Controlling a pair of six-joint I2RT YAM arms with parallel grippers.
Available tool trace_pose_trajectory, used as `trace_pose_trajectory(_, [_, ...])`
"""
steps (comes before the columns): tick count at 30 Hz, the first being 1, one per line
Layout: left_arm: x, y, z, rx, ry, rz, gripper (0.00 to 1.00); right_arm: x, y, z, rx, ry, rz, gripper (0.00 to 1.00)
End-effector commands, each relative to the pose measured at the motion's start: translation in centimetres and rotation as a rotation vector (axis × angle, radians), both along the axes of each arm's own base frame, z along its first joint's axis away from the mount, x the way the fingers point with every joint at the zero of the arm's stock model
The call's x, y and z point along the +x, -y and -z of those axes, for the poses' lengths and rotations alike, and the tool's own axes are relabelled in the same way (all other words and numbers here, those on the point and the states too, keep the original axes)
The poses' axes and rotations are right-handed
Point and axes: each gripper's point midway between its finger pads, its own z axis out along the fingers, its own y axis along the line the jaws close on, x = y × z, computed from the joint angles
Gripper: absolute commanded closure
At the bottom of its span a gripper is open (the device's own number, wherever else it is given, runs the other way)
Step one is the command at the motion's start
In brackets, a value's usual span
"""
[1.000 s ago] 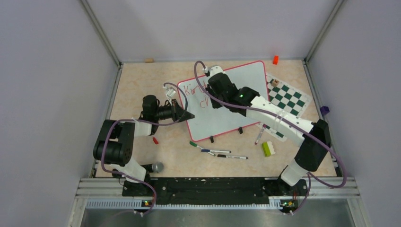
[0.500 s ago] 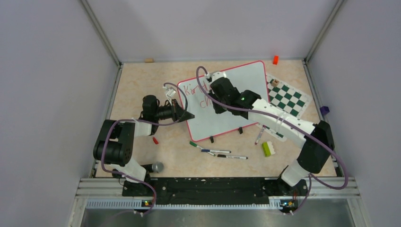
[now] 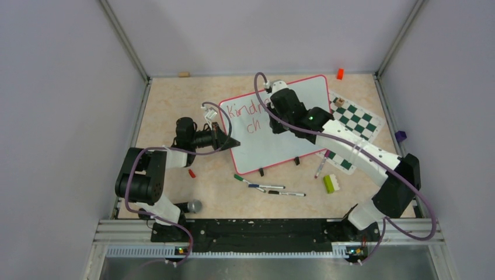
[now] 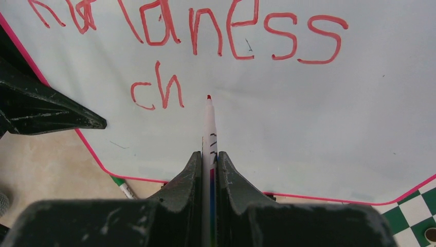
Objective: Write a sentence on the whiteboard
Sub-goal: Open the sentence on the whiteboard.
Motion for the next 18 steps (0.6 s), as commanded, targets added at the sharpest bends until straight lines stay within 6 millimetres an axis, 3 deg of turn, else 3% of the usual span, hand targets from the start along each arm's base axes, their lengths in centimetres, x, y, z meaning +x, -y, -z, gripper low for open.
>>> trace_pose_trajectory(1, [1.4,-1.6,4.9,0.140,-0.036,-0.148,1.00,1.0,-0.1,-3.5,0.067,0.068,0.013,1.00])
trace_pose_trajectory(18, [1.4,-1.6,5.0,0.139,-0.041,-0.146,1.00,2.7,-0.7,-2.3,0.023,0.069,0.034,1.00])
